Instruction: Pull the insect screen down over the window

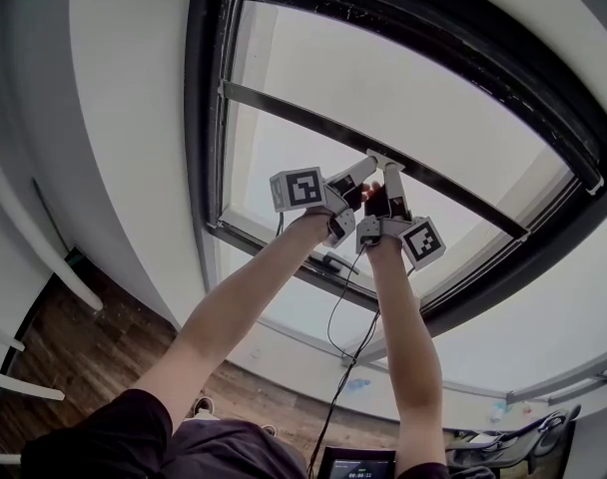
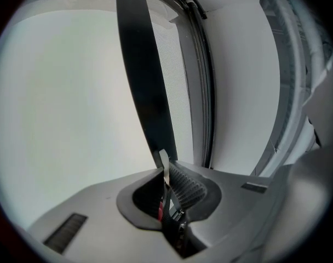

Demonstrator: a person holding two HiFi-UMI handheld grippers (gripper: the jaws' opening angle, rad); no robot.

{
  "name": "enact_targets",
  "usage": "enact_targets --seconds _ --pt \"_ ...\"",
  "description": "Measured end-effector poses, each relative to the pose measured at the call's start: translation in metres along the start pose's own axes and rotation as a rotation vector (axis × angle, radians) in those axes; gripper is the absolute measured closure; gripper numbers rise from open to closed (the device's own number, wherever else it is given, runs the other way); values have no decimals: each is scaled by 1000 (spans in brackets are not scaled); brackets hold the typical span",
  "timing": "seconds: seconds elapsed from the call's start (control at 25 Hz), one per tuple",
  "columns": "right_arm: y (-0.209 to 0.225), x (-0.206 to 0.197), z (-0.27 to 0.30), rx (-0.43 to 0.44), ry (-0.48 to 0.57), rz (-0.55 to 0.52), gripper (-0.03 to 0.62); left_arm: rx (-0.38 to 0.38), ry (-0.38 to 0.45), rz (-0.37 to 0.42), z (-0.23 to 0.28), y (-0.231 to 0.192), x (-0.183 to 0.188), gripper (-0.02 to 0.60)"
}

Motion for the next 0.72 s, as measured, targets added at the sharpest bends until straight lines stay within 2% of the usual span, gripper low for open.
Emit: enact_targets --seconds 0.52,0.72 --pt "25 -18 -14 -26 -16 14 559 20 0 -34 -20 -17 -18 532" --pt "34 -27 -21 -36 -24 33 557 53 3 -41 -31 -23 -25 532"
Point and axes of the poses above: the fingertips, and each gripper's own axes: z forward along the fingers, y to its right, x out of its top, the point moved 9 cm from there along -z, backward along the fingers, and after that the axes turned 14 degrees about -x, right-handed, at the moved point
